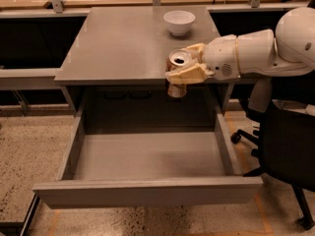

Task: Pick orange can from top drawer and place on counter

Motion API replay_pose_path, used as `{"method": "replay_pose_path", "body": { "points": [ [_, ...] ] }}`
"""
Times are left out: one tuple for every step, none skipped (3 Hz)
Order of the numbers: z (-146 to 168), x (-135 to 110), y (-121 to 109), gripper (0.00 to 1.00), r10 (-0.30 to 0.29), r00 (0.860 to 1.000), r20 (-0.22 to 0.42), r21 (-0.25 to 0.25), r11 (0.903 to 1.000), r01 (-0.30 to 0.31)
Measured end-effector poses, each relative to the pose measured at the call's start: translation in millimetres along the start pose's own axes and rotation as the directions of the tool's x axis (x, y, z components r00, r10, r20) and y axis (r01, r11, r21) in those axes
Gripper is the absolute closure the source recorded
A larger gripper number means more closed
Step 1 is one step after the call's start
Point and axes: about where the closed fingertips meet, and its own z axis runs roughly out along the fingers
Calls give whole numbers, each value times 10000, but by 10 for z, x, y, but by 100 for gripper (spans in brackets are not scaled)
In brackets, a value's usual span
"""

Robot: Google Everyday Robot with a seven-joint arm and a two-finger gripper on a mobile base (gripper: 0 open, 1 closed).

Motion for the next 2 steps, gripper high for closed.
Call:
{"method": "replay_pose_path", "body": {
  "points": [
    [95, 18, -387, 100, 272, 9996, 105, 733, 9969, -279],
    [102, -2, -773, 100, 488, 9986, 212, 1468, 9878, -514]
  ]
}}
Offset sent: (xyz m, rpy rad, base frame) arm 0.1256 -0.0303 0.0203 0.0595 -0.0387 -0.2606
